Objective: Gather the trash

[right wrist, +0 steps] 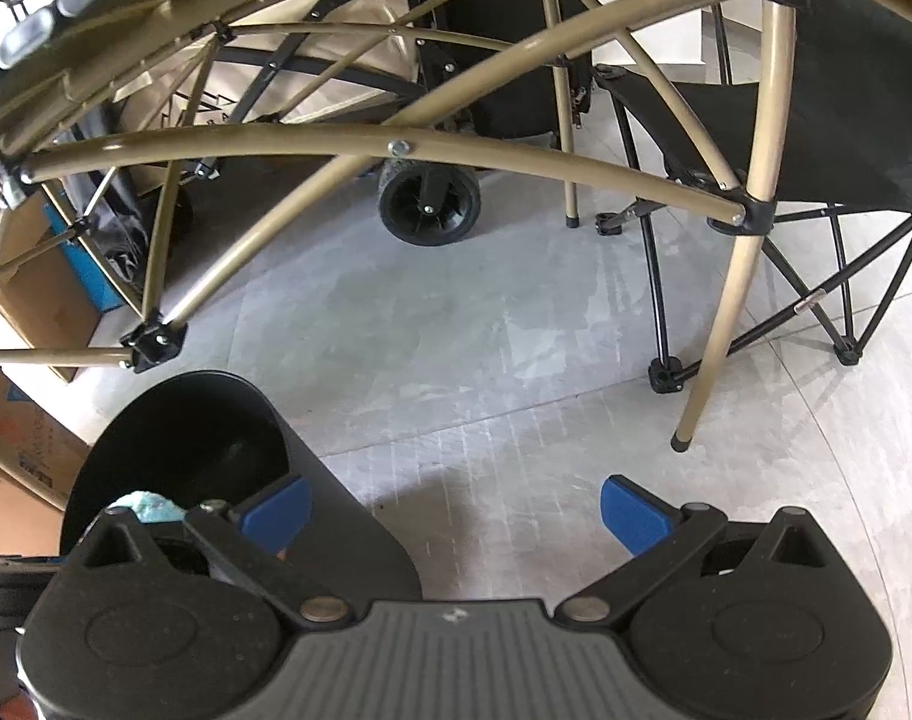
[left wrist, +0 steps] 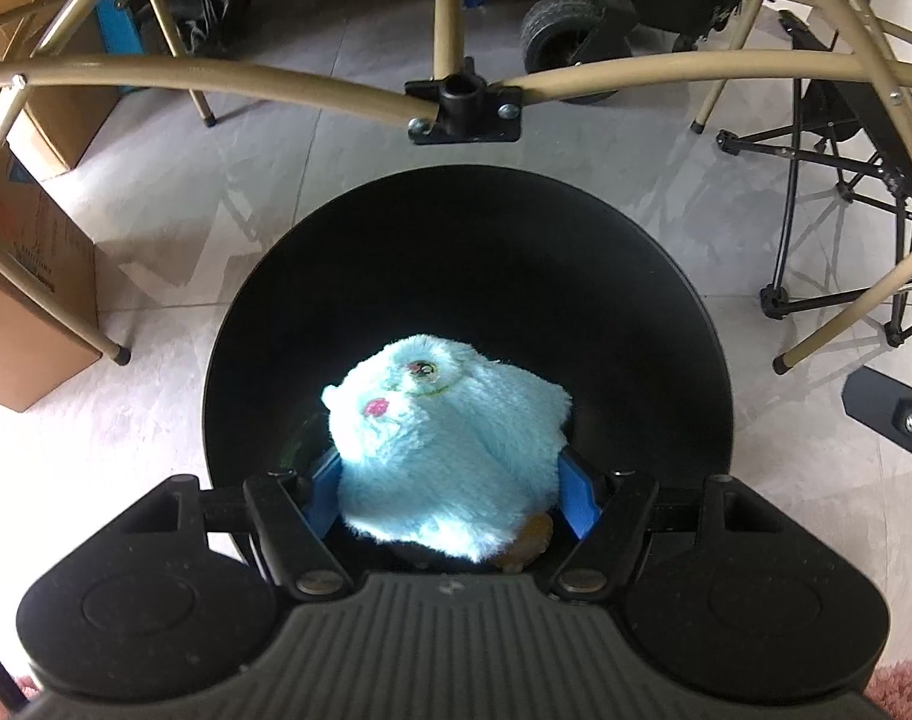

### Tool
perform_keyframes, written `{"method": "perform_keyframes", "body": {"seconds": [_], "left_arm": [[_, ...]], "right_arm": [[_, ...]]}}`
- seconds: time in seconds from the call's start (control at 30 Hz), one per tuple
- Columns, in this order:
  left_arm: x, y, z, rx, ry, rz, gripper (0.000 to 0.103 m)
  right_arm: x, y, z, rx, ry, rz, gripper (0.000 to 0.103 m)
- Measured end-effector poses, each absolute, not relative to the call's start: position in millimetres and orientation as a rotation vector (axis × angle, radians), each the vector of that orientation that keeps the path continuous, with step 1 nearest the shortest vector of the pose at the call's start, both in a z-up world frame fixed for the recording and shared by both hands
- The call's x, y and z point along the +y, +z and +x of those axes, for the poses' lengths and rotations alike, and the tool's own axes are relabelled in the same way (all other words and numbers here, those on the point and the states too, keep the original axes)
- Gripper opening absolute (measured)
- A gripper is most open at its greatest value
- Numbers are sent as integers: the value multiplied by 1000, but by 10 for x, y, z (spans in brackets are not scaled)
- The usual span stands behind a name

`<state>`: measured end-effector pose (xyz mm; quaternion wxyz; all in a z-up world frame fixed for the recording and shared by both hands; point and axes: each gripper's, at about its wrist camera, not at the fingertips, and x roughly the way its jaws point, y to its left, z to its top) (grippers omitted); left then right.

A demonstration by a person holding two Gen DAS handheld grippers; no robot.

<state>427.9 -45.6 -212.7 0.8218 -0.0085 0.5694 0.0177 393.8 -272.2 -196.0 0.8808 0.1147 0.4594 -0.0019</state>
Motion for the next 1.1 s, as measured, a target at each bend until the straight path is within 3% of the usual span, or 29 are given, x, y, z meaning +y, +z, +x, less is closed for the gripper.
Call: {"method": "perform_keyframes", "body": {"seconds": [0.23, 0.3, 0.33, 0.37, 1.1], "left_arm": [[-453, -2177, 4317, 1233, 28, -25, 77], [-447, -2176, 4322, 1240, 30, -39, 89], [-436, -2173, 4320, 1244, 33, -48, 99], [-422, -2167, 4317, 1247, 33, -56, 103], [-418, -2143, 4286, 1232, 39, -31, 103]], "right_arm": [[-2708, -1998, 3955, 972, -2, 234, 103], [-2717, -1999, 3948, 970, -3, 233, 103], [-2718, -2000, 3947, 970, -5, 234, 103], [-2718, -2000, 3946, 970, -7, 234, 103], [-2699, -1958, 3920, 963, -4, 231, 103]]}}
